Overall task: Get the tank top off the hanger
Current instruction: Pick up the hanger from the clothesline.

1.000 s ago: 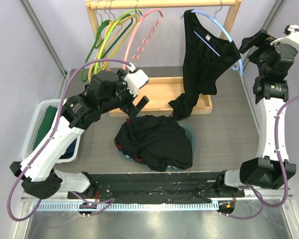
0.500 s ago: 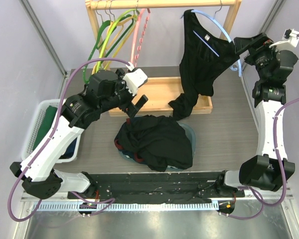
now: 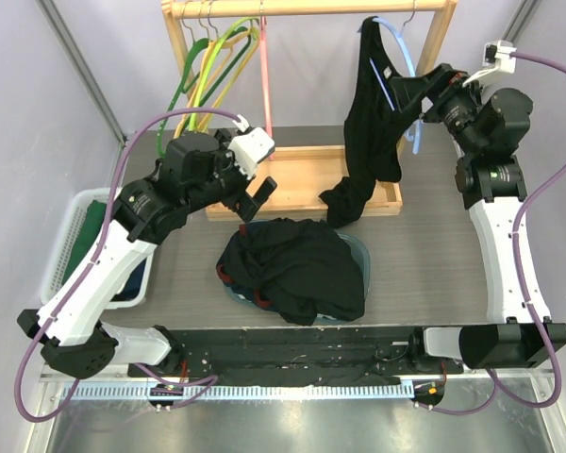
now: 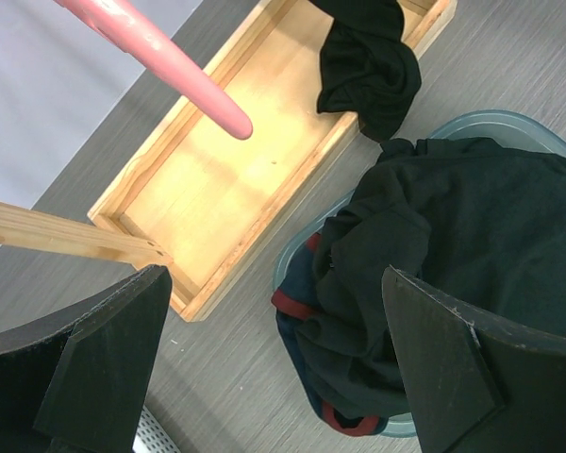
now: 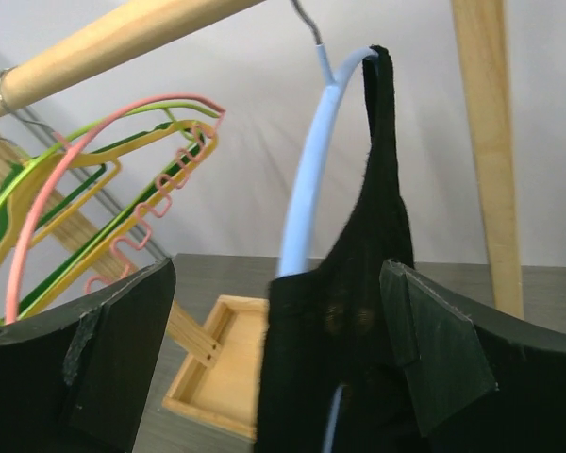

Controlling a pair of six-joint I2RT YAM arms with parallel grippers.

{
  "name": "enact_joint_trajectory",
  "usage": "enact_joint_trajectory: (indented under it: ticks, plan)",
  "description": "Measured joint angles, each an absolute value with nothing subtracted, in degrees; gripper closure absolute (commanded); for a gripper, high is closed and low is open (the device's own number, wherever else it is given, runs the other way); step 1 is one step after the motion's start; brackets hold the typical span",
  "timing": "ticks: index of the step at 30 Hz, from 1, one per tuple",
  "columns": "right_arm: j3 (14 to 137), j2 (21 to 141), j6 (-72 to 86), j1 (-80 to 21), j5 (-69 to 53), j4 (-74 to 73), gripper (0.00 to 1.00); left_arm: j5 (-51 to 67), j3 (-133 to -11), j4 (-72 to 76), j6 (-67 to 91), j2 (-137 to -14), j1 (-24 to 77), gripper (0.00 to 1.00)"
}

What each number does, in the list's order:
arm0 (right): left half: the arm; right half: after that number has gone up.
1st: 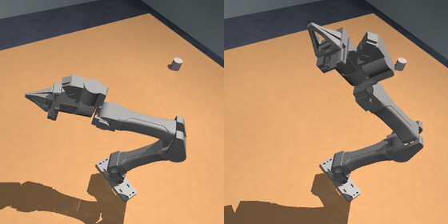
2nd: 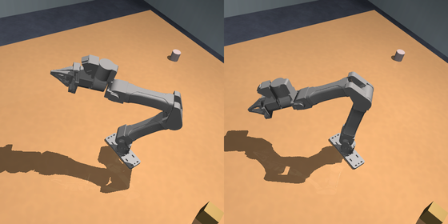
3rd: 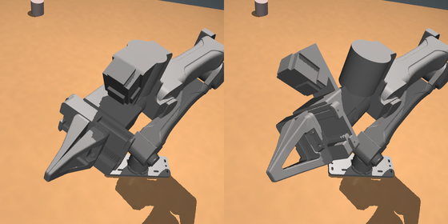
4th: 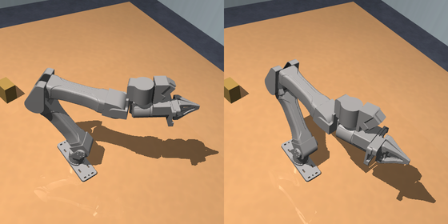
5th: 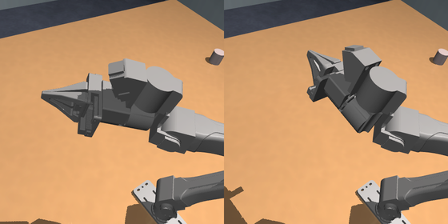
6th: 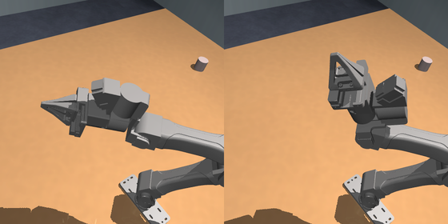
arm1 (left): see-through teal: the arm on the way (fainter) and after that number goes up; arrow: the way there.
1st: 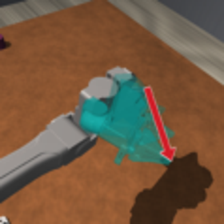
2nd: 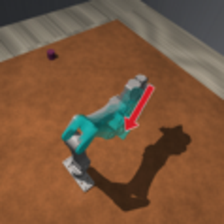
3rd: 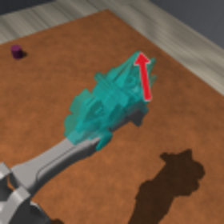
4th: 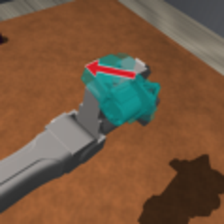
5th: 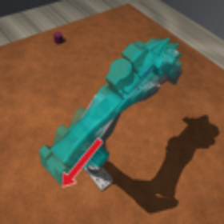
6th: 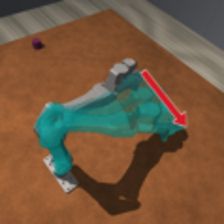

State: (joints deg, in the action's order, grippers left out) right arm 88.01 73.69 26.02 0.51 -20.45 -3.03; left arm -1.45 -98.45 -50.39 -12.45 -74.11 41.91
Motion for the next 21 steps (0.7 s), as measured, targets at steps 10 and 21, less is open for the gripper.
enact_joint_trajectory:
  ticks: [10,21]
  plan:
    - [96.40,78.65,17.80,-5.80,-12.32,-13.98,0.27,-1.43,-98.45,-50.39,-12.38,-72.86,41.45,0.00]
    - [115.09,88.66,5.80,-20.49,10.83,-30.74,0.35,-1.41,-97.91,-50.39,-12.38,-72.73,41.10,0.00]
